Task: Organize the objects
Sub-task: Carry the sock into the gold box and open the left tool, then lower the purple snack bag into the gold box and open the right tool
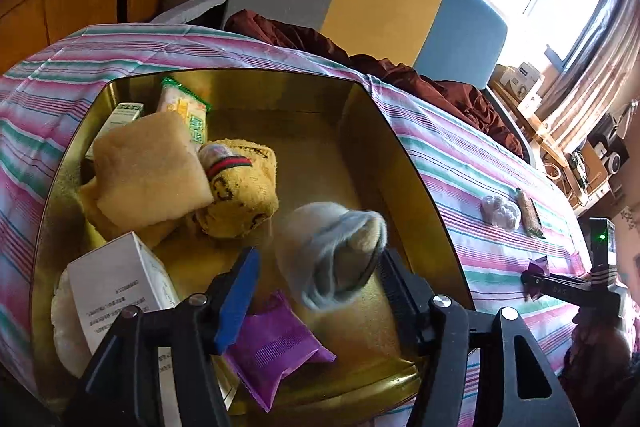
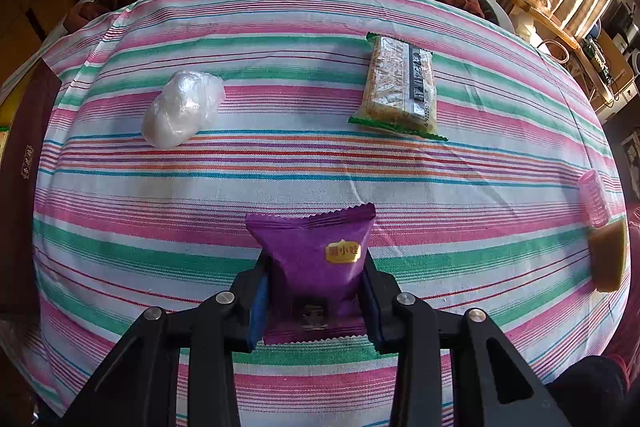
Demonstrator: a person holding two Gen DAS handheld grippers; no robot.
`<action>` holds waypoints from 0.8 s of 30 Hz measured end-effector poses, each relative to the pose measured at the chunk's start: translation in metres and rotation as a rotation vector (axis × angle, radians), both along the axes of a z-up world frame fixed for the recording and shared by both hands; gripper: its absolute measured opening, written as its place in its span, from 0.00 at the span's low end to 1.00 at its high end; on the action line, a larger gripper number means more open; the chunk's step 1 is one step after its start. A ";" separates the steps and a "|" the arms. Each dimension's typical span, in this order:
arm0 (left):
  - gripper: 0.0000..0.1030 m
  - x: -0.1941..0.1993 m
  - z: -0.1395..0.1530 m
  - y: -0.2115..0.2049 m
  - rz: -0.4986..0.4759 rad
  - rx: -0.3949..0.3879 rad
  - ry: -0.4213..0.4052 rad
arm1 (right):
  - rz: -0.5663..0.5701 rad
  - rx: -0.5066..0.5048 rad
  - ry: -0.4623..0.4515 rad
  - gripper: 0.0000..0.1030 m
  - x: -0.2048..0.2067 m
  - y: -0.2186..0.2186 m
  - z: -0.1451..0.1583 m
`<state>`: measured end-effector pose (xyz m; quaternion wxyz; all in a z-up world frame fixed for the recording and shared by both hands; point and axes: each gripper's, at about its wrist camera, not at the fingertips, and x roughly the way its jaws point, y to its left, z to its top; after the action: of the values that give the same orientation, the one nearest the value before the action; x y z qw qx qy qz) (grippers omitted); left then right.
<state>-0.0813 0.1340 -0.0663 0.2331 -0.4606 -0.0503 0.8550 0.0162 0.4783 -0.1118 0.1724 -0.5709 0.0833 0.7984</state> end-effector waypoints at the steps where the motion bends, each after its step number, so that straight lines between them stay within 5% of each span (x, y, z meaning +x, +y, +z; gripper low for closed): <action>1: 0.61 0.001 -0.001 -0.003 0.002 0.003 0.001 | 0.001 0.001 0.000 0.37 0.000 0.000 0.000; 12: 0.62 0.023 0.013 -0.041 0.085 -0.082 0.098 | -0.006 -0.012 0.016 0.34 -0.002 0.003 0.002; 20: 0.68 0.034 0.039 -0.057 0.121 -0.107 0.195 | 0.038 -0.108 0.221 0.34 0.006 -0.025 0.049; 24: 0.71 0.037 0.046 -0.063 0.127 -0.116 0.225 | 0.149 -0.149 0.288 0.34 -0.010 -0.068 0.069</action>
<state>-0.0444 0.0713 -0.0207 0.1559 -0.3706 -0.0034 0.9156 0.0064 0.4100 -0.0428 0.0562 -0.4664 0.1234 0.8741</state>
